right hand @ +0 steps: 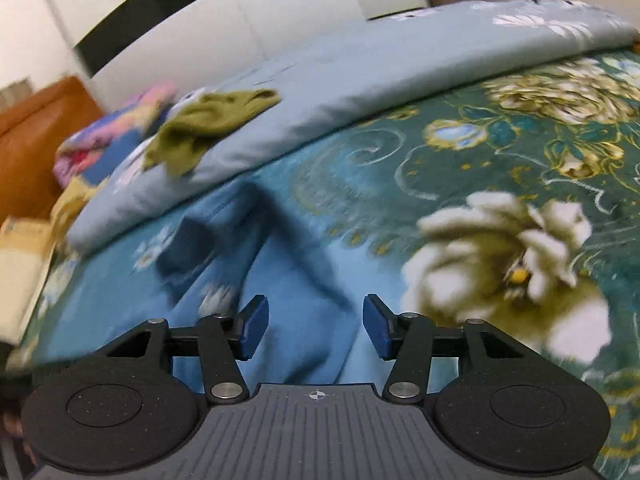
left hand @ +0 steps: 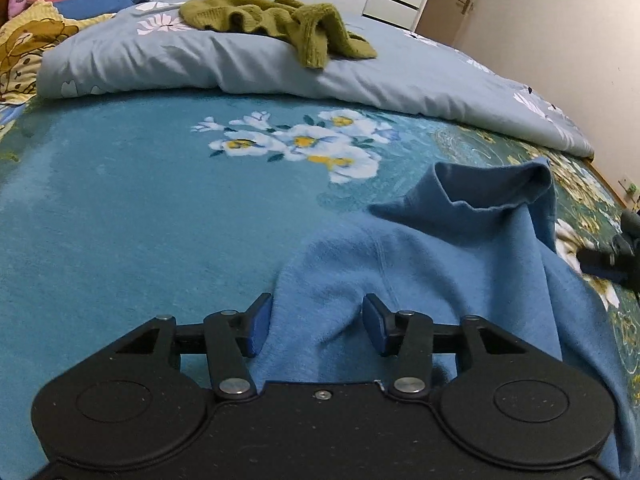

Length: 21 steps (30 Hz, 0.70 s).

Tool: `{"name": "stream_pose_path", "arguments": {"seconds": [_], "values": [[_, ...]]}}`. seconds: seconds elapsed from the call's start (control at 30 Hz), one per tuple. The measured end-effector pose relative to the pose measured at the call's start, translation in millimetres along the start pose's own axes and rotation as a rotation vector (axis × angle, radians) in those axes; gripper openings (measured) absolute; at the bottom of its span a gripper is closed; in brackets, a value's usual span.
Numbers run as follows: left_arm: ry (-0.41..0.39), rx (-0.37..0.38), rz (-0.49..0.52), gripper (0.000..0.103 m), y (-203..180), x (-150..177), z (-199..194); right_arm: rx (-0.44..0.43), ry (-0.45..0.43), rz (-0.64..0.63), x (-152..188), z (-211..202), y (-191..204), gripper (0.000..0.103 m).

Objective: Fold clothes

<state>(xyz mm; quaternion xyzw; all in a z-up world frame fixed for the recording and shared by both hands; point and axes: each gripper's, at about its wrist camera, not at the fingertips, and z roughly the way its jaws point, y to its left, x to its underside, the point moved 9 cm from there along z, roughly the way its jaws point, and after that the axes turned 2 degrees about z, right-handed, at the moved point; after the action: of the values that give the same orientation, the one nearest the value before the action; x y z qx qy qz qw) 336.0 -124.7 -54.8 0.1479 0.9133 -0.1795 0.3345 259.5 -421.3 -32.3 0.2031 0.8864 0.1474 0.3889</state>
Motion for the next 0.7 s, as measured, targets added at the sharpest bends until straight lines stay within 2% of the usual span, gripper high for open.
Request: {"name": "stream_pose_path", "arguments": {"seconds": [0.13,0.2,0.23,0.27,0.3,0.33,0.47,0.57,0.7], "values": [[-0.019,0.022,-0.029,0.045,0,-4,4,0.016,0.035,-0.023,-12,27,-8,0.047],[-0.030,0.016,-0.025,0.037,0,-5,5,0.007,0.062,-0.036,-12,41,-8,0.046],[-0.033,0.009,-0.021,0.029,0,-5,5,0.000,0.074,-0.043,-12,47,-8,0.044],[-0.039,0.010,-0.028,0.017,1,-6,5,0.002,0.076,-0.050,-11,50,-8,0.033],[-0.045,0.011,-0.037,0.009,2,-6,4,0.003,0.078,-0.056,-11,53,-8,0.022],[-0.054,0.021,-0.048,0.006,3,-6,3,-0.007,0.084,-0.061,-11,55,-7,0.003],[-0.140,-0.066,0.019,0.004,11,-29,-5,-0.004,0.090,-0.139,-15,56,0,0.002],[-0.206,-0.135,0.072,0.004,16,-46,-12,0.024,0.033,-0.197,-47,49,5,0.002],[-0.253,-0.246,0.075,0.004,47,-87,-11,0.057,-0.031,-0.337,-96,57,29,0.001]]}}
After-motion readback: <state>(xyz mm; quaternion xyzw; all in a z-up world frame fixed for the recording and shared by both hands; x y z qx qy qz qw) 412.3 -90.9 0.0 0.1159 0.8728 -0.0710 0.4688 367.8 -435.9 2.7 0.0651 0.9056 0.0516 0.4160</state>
